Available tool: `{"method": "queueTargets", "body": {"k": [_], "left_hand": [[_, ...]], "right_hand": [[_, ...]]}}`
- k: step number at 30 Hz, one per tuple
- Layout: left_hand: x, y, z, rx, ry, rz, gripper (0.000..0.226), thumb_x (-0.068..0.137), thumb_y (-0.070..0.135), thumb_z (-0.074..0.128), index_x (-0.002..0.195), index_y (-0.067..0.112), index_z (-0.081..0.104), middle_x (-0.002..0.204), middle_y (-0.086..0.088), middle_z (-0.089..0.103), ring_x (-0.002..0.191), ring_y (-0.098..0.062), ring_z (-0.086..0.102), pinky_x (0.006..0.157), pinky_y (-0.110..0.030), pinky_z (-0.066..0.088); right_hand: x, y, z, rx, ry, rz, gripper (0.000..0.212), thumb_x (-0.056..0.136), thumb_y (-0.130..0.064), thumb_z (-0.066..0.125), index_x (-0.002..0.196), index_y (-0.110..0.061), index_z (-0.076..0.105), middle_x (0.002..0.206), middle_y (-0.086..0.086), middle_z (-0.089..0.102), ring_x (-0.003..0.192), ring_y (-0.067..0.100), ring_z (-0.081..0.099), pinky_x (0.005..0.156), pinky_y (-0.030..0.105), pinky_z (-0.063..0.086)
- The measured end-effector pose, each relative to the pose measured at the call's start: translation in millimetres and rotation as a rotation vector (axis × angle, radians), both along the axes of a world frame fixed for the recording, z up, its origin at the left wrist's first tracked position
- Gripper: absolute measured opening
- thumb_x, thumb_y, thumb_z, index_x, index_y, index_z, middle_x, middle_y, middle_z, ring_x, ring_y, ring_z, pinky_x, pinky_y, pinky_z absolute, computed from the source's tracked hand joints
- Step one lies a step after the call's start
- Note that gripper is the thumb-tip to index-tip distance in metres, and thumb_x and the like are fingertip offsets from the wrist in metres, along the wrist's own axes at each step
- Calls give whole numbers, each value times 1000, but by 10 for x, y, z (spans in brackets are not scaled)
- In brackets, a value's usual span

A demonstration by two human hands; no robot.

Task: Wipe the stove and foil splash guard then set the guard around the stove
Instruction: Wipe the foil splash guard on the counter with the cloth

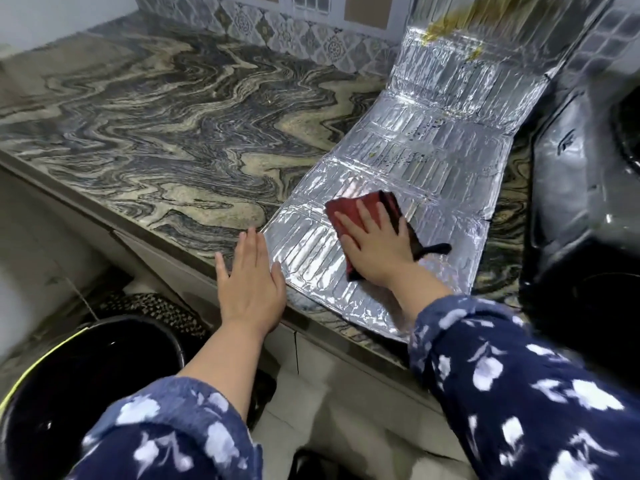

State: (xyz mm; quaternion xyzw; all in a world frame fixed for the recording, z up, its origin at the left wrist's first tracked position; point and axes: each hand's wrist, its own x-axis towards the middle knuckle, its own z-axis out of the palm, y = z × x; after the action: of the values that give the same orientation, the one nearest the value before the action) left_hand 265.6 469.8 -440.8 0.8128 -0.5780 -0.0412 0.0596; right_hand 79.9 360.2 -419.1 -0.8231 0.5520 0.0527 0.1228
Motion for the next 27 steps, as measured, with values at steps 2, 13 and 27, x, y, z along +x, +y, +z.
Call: {"method": "queueTargets", "body": {"k": [2, 13, 27], "left_hand": [[9, 3, 11, 11, 13, -1, 59, 99, 35, 15, 152, 13, 4, 161, 1, -7, 148, -13, -5, 119, -49, 0], [22, 0, 20, 2, 44, 6, 58, 99, 34, 18, 152, 13, 7, 161, 2, -5, 148, -11, -3, 118, -49, 0], [44, 67, 8, 28, -1, 11, 56, 99, 29, 16, 152, 14, 8, 161, 4, -1, 148, -9, -2, 119, -47, 0]], "right_hand": [[36, 321, -3, -1, -9, 59, 50, 96, -57, 8, 145, -53, -1, 160, -10, -14, 146, 24, -19, 115, 57, -10], [-763, 267, -19, -55, 32, 51, 52, 93, -63, 10, 143, -57, -4, 160, -11, -12, 147, 19, -16, 118, 52, -5], [-912, -419, -12, -9, 25, -143, 53, 96, -59, 12, 147, -50, 3, 161, -9, -9, 148, 26, -11, 117, 54, -6]]}}
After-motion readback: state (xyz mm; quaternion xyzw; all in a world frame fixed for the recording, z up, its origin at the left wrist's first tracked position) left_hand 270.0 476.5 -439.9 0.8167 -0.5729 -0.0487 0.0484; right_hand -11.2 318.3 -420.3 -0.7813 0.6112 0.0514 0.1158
